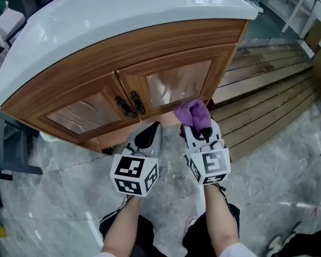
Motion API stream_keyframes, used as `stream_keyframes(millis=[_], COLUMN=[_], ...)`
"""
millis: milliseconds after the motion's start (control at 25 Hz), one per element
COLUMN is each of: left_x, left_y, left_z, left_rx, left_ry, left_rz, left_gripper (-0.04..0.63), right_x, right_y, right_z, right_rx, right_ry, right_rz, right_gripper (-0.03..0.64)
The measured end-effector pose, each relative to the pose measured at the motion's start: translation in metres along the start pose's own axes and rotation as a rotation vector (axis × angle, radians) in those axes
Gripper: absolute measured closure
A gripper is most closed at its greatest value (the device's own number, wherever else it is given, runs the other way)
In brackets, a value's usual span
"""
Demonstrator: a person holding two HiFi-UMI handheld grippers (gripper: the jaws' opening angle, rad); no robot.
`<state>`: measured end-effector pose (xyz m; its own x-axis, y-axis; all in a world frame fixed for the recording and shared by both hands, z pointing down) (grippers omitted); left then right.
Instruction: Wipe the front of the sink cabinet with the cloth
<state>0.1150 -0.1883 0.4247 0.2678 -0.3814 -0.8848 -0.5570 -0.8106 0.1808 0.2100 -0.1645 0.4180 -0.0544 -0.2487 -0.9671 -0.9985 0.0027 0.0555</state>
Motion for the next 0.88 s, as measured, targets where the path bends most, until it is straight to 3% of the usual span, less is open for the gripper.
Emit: stream_keyframes(millis=[400,560,880], left_x=[0.039,0.078,0.177], left_y=[-0.022,-0.035,-0.085], left_z=[0.067,0.11,0.181], left_rx=[0.077,0.109,0.153], left_ry=[0.065,0.06,0.033], left_rz=[0.085,0.129,0.112], left_gripper=[0.591,0.591,0.591], right_x=[0.065,0.112,0.227], right_y=[0.05,0.061,0.068], right_z=[0.043,0.07,0.131], right_rx=[0.155,0.186,0.256], right_ry=[0.105,0.148,0.156], right_rz=[-0.086,-0.1,-0.117], right_gripper=[0.531,0.531,0.531])
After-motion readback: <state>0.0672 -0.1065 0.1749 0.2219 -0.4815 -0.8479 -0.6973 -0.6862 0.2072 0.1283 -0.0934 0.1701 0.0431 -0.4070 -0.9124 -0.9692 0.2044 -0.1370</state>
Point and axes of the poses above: the fingertips, and each gripper's own axes: z backward along the fingers, y to its left, x out of its top, the point moved 1 cm from there along z, backward along the fingers, and after that the axes turned 10 degrees about y, right-handed, at the moved point
